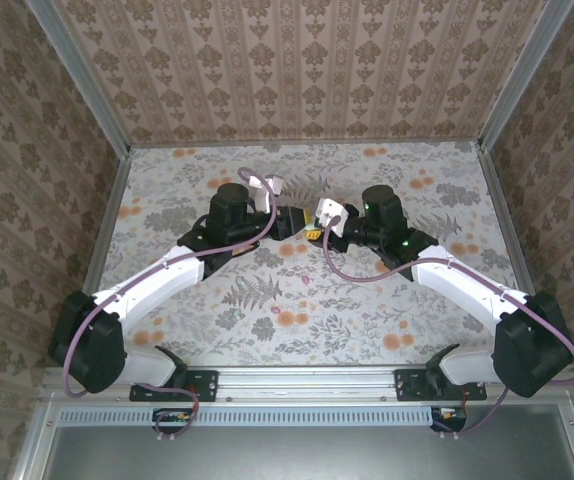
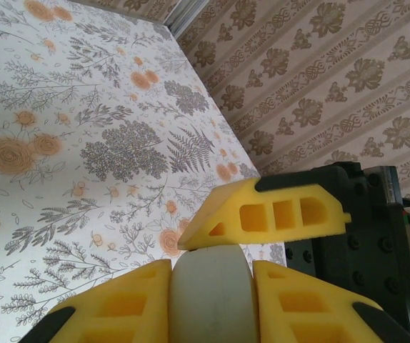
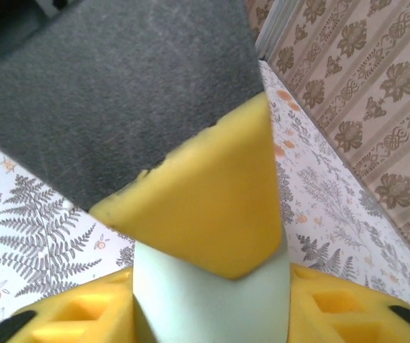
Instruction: Insert wireless bluetooth earbuds into charging case
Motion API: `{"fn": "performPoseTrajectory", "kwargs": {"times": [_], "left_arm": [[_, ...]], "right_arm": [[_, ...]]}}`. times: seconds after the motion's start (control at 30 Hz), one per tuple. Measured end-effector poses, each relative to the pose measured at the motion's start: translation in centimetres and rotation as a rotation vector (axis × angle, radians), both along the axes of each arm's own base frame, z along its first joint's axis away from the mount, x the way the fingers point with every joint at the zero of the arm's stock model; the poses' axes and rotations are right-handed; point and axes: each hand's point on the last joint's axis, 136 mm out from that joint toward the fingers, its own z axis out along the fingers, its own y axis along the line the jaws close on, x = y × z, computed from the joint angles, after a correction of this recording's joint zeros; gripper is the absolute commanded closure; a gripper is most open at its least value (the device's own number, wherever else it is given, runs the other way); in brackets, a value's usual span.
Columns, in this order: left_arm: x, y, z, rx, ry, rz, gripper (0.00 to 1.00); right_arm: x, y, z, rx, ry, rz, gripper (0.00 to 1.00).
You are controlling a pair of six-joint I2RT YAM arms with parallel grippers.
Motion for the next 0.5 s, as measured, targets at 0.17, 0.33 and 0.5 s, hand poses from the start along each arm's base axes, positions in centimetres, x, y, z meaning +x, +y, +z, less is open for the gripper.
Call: {"fn": "performPoseTrajectory", "kwargs": {"times": [0.17,0.33,0.5], "left_arm": [[0.5,0.8,0.5,-0.033,0.003,0.037,0.80],[1.1,2.0,1.8,-0.091,-0.008,0.080,0.81],[1.1,2.7,3.5,-0.140,-0.027,0.094,0.80]], "right_arm": [[0.3,-0.1,1.1,0.055,-0.001,-0.029,0.35],[-0.3,-1.0,2.6,0.160,-0.016,-0.031,0.37],[-0.2,-1.6,3.6,0.247,-0.015,0.013,0.39]]}}
